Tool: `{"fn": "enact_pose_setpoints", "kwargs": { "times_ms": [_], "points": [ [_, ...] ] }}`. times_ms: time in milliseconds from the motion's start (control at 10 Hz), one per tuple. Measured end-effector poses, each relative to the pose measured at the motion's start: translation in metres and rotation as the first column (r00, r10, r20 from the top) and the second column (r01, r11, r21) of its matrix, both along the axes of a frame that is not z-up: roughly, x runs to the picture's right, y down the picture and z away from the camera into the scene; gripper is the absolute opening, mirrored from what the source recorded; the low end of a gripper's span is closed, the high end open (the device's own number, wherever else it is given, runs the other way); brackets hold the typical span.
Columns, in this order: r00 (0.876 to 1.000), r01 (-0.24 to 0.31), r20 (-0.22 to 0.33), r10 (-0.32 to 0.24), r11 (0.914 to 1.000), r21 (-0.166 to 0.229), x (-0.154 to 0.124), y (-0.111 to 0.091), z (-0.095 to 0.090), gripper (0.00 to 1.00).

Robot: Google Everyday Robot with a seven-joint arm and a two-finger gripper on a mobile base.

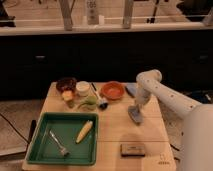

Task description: Wipe table surface with towel

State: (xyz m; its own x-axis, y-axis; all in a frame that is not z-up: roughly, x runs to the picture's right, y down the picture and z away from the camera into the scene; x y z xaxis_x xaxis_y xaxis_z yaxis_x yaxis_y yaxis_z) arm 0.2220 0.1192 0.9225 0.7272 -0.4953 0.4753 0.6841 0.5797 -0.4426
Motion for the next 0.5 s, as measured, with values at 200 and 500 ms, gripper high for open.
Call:
{"fn": "enact_pose_setpoints", "kwargs": {
  "times_ms": [200,500],
  "points": [
    [0.999,0.026,0.035,-0.026,0.9997,0.002,-0.022,-0.005,0.006,0.00],
    [0.987,0.087,0.136,-0.088,0.9961,0.013,-0.064,-0.003,0.000,0.00]
  ]
}}
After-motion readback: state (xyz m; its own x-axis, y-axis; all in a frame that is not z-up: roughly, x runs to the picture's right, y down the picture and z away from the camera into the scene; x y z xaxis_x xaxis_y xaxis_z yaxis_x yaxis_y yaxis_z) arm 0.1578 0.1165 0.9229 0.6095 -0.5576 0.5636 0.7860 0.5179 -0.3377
